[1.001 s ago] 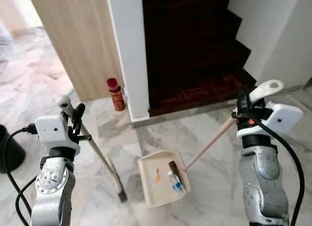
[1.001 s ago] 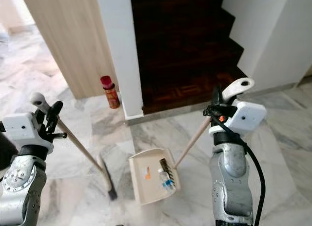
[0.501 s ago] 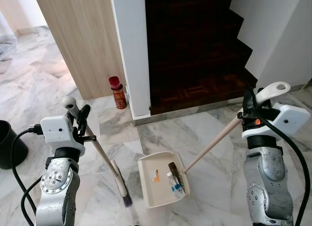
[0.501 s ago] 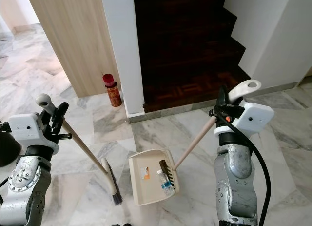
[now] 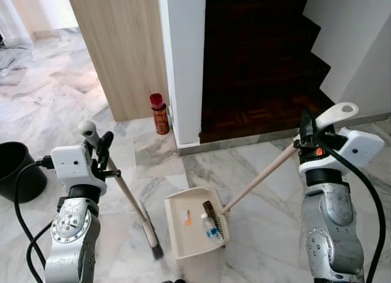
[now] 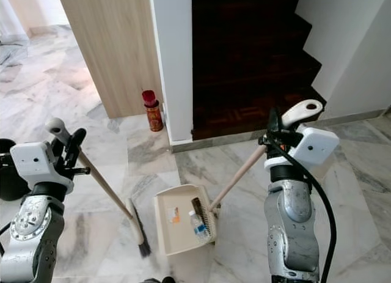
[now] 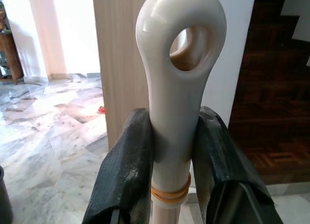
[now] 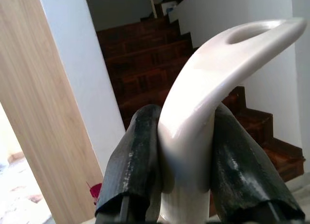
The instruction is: Sweep floor
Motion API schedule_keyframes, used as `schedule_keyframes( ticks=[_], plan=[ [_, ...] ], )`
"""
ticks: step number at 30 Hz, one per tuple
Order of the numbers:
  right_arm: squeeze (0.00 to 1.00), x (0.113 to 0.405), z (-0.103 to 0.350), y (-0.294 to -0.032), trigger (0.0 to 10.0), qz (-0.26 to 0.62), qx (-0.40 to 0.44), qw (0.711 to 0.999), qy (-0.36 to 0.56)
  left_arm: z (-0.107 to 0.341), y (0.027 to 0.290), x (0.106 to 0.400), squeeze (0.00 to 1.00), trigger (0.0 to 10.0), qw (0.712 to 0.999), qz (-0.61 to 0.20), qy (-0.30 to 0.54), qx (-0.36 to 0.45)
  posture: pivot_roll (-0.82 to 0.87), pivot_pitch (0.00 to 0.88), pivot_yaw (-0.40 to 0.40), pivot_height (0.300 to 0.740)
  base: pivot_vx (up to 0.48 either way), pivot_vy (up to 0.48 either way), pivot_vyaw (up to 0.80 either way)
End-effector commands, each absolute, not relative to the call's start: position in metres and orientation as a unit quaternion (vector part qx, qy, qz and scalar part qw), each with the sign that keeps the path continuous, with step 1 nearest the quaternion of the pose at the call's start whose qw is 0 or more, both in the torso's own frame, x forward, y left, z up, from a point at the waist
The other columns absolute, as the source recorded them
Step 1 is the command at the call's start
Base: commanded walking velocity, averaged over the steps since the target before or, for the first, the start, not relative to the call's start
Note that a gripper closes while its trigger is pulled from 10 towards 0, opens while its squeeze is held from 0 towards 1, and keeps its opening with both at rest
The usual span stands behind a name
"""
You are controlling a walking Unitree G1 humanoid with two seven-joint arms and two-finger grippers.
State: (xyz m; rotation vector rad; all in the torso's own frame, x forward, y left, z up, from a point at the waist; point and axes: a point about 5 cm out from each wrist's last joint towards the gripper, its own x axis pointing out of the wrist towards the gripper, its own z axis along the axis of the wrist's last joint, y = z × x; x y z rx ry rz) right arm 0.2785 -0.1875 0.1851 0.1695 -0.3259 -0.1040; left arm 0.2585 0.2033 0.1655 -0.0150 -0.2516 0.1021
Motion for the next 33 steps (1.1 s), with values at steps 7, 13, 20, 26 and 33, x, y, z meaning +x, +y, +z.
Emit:
schedule_keyframes(
  ticks=[7,13,20,26,33],
  plan=[
    [0.00,0.2766,0.2021,-0.1838,10.0,-0.036,0.089,0.976,-0.197,0.1771,0.2038,0.2551,0.00,10.0,0.987,0.054,-0.148,0.001,-0.03,0.048,0.051,0.740,0.000,0.411,0.00],
    [0.00,0.2766,0.2043,-0.1872,10.0,-0.038,0.085,0.976,-0.199,0.1766,0.2032,0.2548,0.00,10.0,0.987,0.054,-0.148,0.000,-0.03,0.045,0.049,0.740,0.000,0.461,0.00],
    [0.00,0.2769,0.2053,-0.1847,10.0,-0.035,0.088,0.976,-0.199,0.1768,0.2026,0.2551,0.00,10.0,0.988,0.053,-0.148,-0.001,-0.03,0.050,0.048,0.740,0.000,0.461,0.00],
    [0.00,0.2778,0.2078,-0.1855,10.0,-0.035,0.085,0.975,-0.201,0.1773,0.2034,0.2545,0.00,10.0,0.988,0.055,-0.148,0.000,-0.03,0.059,0.046,0.740,0.000,0.459,0.00],
    [0.00,0.2781,0.2103,-0.1840,10.0,-0.032,0.085,0.975,-0.202,0.1773,0.2032,0.2547,0.00,10.0,0.988,0.056,-0.146,0.000,-0.02,0.066,0.044,0.740,0.000,0.459,0.00]
  ],
)
